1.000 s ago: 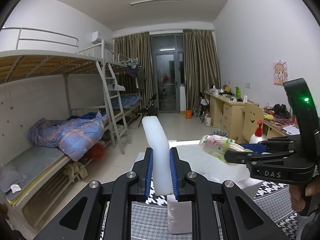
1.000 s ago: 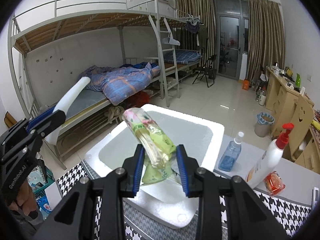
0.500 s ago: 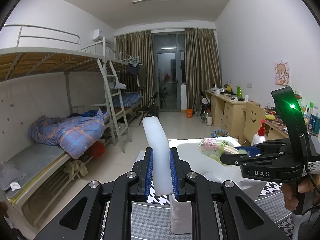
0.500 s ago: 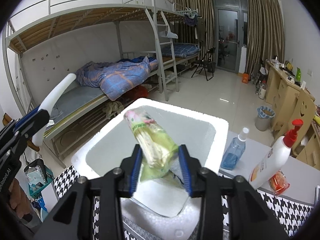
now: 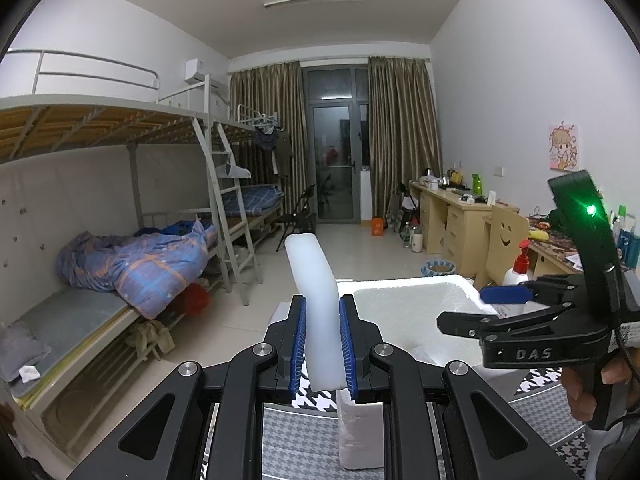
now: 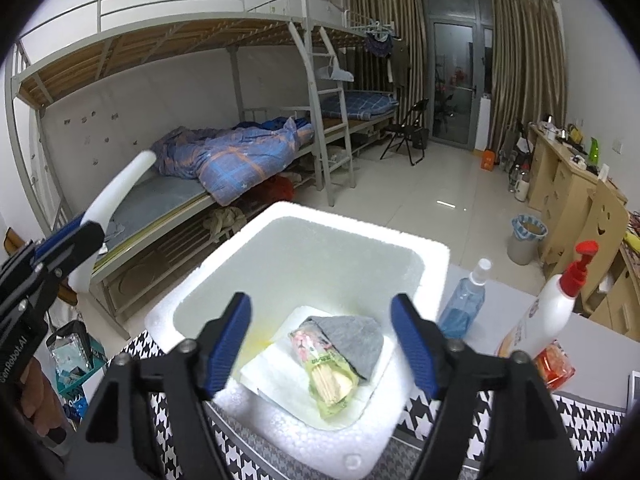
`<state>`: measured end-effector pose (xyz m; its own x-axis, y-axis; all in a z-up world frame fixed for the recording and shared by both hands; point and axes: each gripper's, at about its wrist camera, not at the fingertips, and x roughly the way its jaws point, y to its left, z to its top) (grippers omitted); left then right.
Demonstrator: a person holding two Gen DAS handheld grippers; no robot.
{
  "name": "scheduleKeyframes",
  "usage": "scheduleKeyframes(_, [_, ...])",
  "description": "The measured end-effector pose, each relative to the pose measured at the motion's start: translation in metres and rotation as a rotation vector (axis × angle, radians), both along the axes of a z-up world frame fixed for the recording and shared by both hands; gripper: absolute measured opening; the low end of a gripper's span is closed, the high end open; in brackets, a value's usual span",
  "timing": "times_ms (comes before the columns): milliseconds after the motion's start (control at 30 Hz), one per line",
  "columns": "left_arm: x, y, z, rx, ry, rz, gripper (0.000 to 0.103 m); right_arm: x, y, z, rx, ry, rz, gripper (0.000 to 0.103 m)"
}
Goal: Organize soft objects
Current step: 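Open the right tool to drop the snack pack into the foam box, then lower the foam roll into the box and open the left tool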
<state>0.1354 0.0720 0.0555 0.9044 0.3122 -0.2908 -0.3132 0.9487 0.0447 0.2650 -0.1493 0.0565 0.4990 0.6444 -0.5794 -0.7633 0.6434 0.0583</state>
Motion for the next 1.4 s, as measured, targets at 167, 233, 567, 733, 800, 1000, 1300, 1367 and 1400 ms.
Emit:
scheduleKeyframes(167, [0.002, -0.002, 0.0, 0.003, 0.001, -0.009, 0.018, -0.002, -0.006, 0.004, 0.012, -0.019, -0.016, 0.089])
scheduleKeyframes(233, [0.002, -0.003, 0.0, 0.005, 0.0, -0.014, 0.018, -0.002, -0.009, 0.005, 0.021, -0.022, -0.024, 0.093])
scheduleKeyframes(567, [0.005, -0.007, 0.002, 0.011, -0.001, -0.047, 0.018, 0.001, -0.026, 0.007, 0.062, 0.009, -0.062, 0.096])
scheduleKeyframes(733, [0.009, -0.01, 0.002, 0.013, 0.004, -0.068, 0.018, -0.001, -0.032, 0.008, 0.067, 0.005, -0.074, 0.096])
scheduleKeyframes(800, [0.01, -0.011, 0.002, 0.013, 0.006, -0.076, 0.018, -0.002, -0.035, 0.008, 0.07, -0.002, -0.081, 0.096])
scheduleKeyframes(1000, [0.016, -0.015, 0.002, 0.012, 0.013, -0.102, 0.018, 0.0, -0.046, 0.009, 0.076, -0.004, -0.105, 0.096])
scheduleKeyframes(1300, [0.025, -0.027, 0.003, 0.017, 0.022, -0.148, 0.018, -0.001, -0.063, 0.006, 0.073, -0.011, -0.131, 0.096])
scheduleKeyframes(1367, [0.027, -0.028, 0.002, 0.015, 0.025, -0.158, 0.018, -0.001, -0.065, 0.005, 0.07, -0.012, -0.133, 0.096])
scheduleKeyframes(1400, [0.029, -0.029, 0.002, 0.015, 0.026, -0.162, 0.018, -0.001, -0.067, 0.004, 0.068, -0.012, -0.136, 0.096])
